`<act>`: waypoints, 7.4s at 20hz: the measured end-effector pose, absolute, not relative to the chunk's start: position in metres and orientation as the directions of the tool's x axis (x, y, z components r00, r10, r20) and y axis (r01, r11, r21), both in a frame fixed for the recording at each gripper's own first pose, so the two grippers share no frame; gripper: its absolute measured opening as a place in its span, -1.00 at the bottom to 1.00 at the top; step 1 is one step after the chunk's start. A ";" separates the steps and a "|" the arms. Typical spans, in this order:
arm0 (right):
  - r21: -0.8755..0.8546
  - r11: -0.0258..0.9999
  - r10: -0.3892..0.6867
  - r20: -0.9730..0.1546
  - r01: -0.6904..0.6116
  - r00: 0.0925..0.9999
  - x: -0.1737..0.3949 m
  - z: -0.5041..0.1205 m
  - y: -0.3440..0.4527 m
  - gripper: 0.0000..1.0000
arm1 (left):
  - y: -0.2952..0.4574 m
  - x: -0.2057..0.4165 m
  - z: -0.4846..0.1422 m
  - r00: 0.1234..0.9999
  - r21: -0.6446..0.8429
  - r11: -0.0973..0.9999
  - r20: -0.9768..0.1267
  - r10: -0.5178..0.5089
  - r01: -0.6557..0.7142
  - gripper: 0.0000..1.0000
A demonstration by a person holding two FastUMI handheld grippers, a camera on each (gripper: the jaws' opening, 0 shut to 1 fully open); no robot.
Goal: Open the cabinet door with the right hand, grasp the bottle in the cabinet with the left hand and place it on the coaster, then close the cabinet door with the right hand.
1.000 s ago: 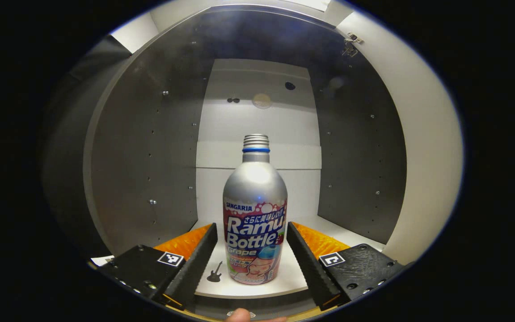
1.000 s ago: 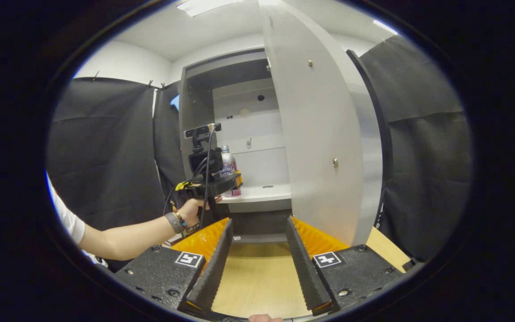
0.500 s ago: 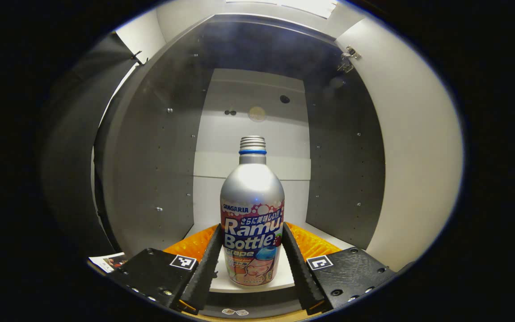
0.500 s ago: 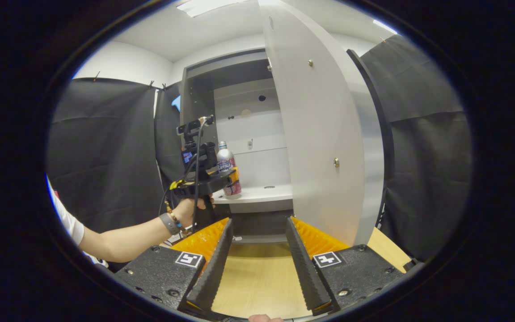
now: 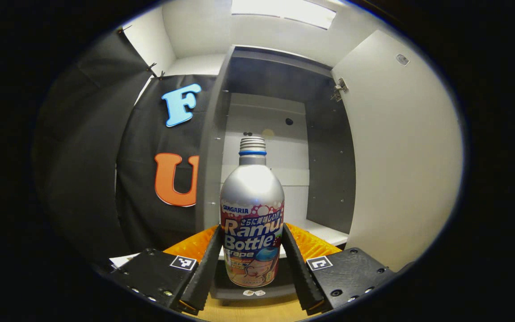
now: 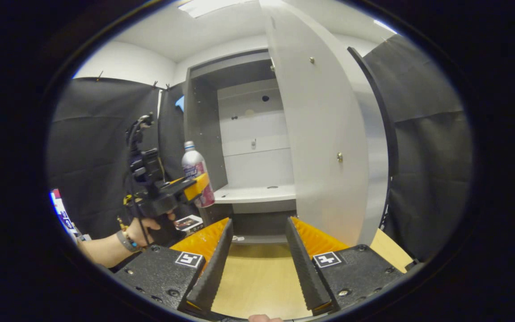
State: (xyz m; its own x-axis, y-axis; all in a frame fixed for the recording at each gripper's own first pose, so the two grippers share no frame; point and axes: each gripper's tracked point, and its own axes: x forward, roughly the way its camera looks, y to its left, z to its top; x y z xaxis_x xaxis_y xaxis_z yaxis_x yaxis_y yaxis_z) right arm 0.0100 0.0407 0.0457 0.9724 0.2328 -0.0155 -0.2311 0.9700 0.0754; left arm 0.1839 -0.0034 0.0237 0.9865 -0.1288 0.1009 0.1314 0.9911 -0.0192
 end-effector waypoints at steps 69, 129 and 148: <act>0.010 0.959 0.283 0.015 -0.283 0.959 -0.035 0.066 0.059 0.55 | 0.090 0.018 -0.052 0.977 0.078 0.976 -0.045 0.207 -0.203 0.90; 0.033 0.939 0.330 0.184 -0.341 0.926 0.033 0.143 0.077 0.74 | 0.059 -0.014 -0.026 0.996 0.063 0.997 -0.076 0.041 -0.036 0.93; -0.014 0.938 0.342 0.181 -0.345 0.922 0.056 0.144 0.111 0.75 | 0.080 -0.025 -0.022 0.994 0.064 0.995 -0.062 0.087 -0.083 0.93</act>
State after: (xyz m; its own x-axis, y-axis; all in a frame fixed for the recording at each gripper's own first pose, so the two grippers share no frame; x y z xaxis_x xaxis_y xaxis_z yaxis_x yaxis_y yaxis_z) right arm 0.0559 0.1114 0.1437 0.9221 0.3421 0.1807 -0.3454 0.9384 -0.0141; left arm -0.0248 0.0800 -0.0225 0.9943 0.0867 -0.0619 -0.0827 0.9945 0.0641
